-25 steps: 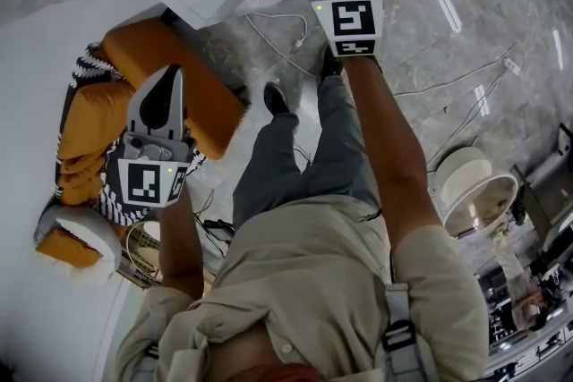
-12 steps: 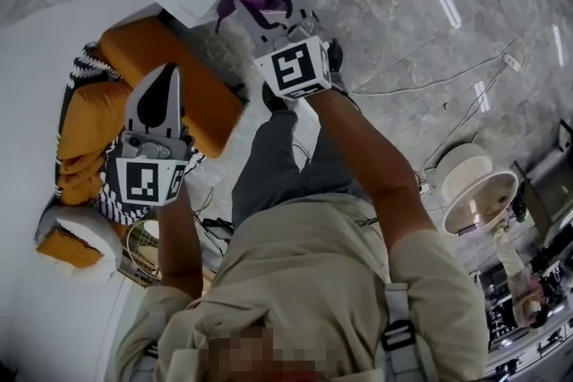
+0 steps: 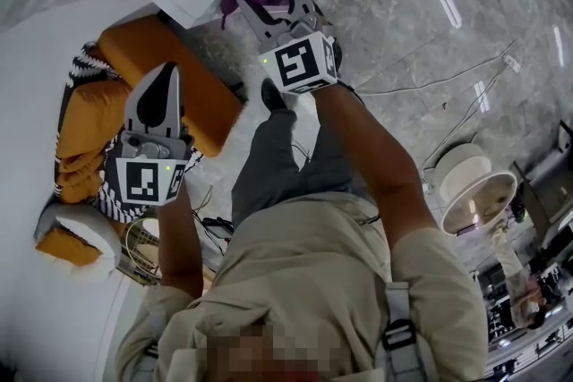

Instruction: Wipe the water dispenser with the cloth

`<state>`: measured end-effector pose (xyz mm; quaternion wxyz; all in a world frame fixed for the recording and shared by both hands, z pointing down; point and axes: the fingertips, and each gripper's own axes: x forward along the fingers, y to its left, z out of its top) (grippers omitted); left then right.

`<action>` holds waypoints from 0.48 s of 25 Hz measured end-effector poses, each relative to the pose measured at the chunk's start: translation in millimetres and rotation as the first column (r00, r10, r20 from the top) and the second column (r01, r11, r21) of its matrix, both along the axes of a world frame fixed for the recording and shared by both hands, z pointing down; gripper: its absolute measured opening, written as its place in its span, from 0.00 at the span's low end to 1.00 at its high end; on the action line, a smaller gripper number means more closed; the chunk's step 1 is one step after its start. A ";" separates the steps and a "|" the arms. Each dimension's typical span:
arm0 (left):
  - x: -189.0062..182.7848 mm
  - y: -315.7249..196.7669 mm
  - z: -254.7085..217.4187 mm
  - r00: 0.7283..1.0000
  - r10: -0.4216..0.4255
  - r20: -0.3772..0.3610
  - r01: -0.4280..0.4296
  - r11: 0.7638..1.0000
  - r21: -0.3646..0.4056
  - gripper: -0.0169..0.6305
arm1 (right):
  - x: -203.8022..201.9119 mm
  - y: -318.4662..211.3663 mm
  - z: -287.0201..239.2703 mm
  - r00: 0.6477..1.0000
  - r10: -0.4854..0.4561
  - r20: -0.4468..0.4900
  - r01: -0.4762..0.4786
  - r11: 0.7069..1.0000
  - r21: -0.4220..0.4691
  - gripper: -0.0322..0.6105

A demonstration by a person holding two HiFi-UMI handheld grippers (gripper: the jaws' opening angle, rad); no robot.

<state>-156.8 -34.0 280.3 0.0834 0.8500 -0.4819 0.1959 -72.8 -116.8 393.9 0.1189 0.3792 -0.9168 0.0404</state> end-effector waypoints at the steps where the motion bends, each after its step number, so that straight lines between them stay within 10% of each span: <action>1: 0.0 -0.7 0.5 1.000 -0.003 0.000 0.003 1.000 -0.001 0.06 | 9.9 -8.7 0.9 1.000 0.023 -0.007 -0.023 1.000 0.005 0.27; 12: 9.0 -10.9 9.9 1.000 -0.019 -0.002 0.019 1.000 -0.013 0.06 | 128.6 -110.1 -1.7 0.938 0.345 0.040 -0.345 0.939 -0.015 0.27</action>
